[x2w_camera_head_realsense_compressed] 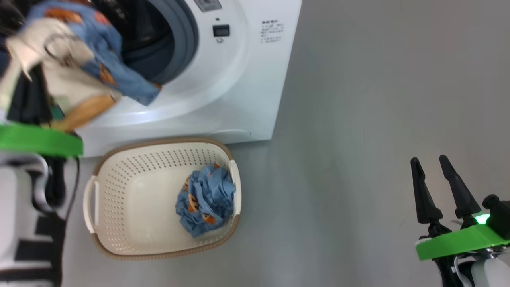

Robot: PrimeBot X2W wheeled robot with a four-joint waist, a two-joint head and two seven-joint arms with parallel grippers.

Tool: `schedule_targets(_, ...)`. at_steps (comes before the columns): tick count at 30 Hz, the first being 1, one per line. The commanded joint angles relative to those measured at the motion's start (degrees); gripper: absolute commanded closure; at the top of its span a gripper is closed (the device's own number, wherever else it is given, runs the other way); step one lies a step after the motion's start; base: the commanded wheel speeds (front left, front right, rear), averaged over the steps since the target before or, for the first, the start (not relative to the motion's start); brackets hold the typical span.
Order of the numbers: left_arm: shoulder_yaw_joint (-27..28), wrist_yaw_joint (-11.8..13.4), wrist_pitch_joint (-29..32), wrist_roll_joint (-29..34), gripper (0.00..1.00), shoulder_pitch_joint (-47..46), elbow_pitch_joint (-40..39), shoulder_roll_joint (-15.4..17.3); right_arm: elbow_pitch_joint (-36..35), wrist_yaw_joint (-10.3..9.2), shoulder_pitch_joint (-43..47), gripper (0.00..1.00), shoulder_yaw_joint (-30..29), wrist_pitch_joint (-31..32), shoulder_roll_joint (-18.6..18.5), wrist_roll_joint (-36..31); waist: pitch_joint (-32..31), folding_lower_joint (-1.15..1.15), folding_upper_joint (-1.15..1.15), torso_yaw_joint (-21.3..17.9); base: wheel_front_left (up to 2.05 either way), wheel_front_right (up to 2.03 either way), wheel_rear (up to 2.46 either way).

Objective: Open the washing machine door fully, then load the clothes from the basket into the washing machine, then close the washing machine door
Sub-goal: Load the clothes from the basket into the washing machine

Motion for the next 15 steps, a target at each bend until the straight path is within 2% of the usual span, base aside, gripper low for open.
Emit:
schedule_targets(1,1.7,-0.1,-0.3,-0.9,1.00,-4.4,1.4,3.0,-1.6,0.17,-1.2,0.00,1.4,-0.3,-0.1,-0.6,3.1,0.00,0.00,-1.5,0.00,0.00,0.00)
schedule_targets(15,-2.5,-0.1,-0.3,-6.3,1.00,-23.1,24.5,8.2,-1.5,0.17,-4.8,0.00,4.7,-0.3,2.7,-0.6,8.6,0.00,0.00,-7.9,0.00,0.00,0.00)
